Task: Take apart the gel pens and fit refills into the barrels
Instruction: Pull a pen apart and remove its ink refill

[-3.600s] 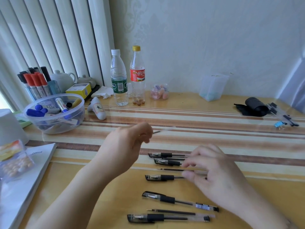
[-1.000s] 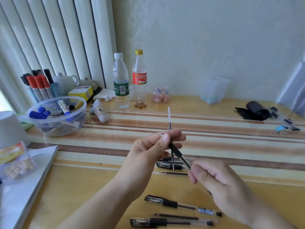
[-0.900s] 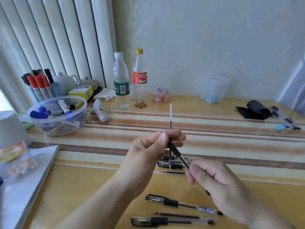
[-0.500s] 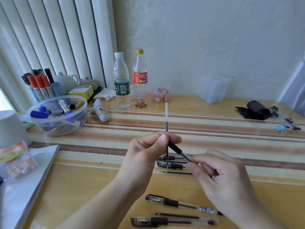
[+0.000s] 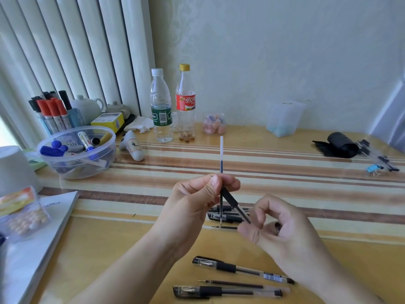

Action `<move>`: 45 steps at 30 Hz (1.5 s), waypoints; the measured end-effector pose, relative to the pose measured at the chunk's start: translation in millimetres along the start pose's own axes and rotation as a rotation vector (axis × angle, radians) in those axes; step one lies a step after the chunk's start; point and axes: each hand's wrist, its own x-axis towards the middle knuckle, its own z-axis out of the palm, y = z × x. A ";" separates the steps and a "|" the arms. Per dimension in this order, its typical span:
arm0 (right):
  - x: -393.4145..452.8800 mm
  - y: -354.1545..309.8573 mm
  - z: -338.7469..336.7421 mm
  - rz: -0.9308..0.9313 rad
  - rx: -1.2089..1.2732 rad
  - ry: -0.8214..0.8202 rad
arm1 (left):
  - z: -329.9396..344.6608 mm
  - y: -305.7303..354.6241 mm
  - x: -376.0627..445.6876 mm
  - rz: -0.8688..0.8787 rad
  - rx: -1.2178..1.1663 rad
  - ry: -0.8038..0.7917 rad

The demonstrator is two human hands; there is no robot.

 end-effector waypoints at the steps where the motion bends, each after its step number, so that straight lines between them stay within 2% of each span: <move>1: 0.0 -1.3 0.0 0.001 0.021 -0.008 | 0.3 -0.5 -0.1 -0.005 0.002 -0.004; 5: 0.0 -0.1 2.8 -0.017 -0.015 -0.072 | 0.6 -2.4 0.6 -0.026 0.000 -0.010; 11: 0.3 0.1 1.7 -0.026 -0.069 0.076 | -2.2 -3.8 1.2 -0.031 0.043 0.016; 16: -1.1 4.7 5.0 -0.084 -0.127 0.043 | -2.0 -5.1 1.3 -0.040 0.096 0.010; 24: -2.0 7.8 3.6 -0.113 -0.221 0.062 | -18.9 12.1 12.7 0.037 0.060 0.195; 32: -2.2 5.3 2.8 -0.153 -0.157 0.125 | -10.3 -0.6 5.7 0.018 0.284 0.020; 38: -1.7 10.1 0.7 -0.165 -0.237 0.098 | -10.6 -0.2 4.8 0.046 0.241 -0.030; 42: -2.6 8.8 -1.6 -0.181 -0.299 0.093 | -12.5 2.6 7.0 0.062 0.191 0.038; 45: -1.9 7.5 -8.1 -0.157 -0.413 0.046 | -19.2 9.8 13.0 0.064 0.040 0.174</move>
